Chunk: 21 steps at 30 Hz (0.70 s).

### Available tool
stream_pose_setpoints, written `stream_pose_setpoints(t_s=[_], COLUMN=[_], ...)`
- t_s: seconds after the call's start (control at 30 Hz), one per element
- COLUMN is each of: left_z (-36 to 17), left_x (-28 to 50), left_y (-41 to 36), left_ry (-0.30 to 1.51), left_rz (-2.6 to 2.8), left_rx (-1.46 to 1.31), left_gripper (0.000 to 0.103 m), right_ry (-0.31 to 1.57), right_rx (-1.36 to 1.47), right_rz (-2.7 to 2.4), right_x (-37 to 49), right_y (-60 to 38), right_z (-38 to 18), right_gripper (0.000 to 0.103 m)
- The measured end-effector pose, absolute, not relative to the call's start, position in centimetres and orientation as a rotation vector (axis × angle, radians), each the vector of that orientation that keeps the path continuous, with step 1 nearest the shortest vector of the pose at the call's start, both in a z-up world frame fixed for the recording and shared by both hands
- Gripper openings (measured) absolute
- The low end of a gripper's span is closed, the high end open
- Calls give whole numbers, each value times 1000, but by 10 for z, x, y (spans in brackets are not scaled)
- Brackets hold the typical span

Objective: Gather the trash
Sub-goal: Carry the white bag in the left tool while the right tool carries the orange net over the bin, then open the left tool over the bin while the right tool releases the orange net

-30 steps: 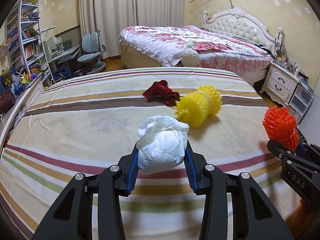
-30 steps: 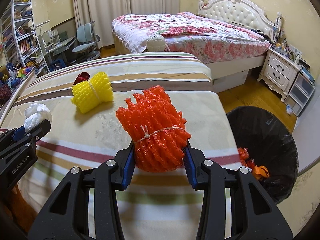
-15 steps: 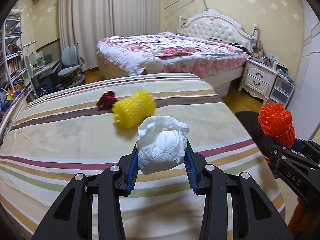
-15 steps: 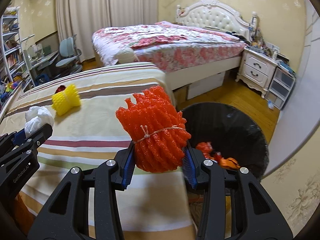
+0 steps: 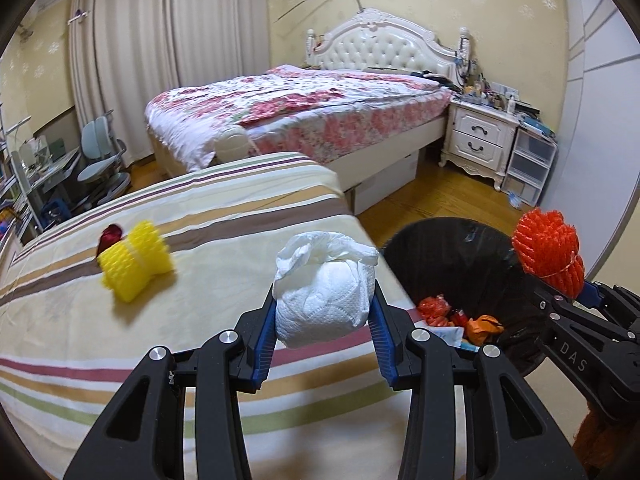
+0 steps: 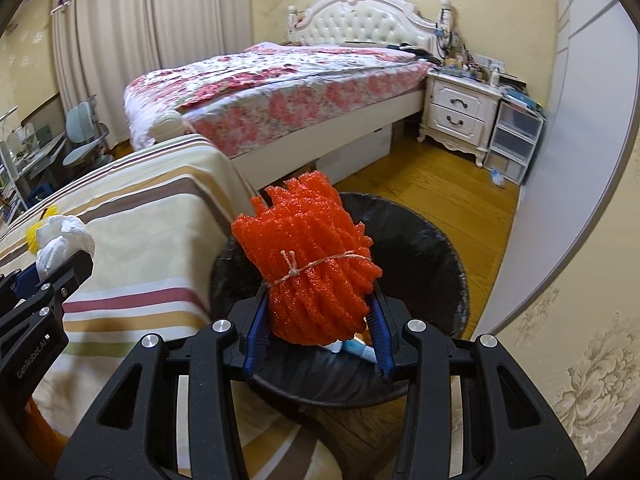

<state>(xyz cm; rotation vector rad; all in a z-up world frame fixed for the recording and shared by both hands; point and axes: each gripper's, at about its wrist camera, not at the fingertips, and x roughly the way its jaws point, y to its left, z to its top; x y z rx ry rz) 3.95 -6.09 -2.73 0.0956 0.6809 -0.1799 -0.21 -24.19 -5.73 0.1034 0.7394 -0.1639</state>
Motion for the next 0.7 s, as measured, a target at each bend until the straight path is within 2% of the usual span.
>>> stream_pose_setpoints(t_s=[0.57, 0.7], left_z=[-38, -41], left_x=[79, 83], left_y=[-129, -136], left_ry=[707, 715], left_rz=[-212, -212], left_rx=[183, 196], left_gripper=[43, 46], right_ry=[758, 759], right_rx=[145, 151], right_rz=[-241, -243], right_x=[26, 28], right_y=[-289, -292], right_z=[-70, -71], right_gripper=[42, 43])
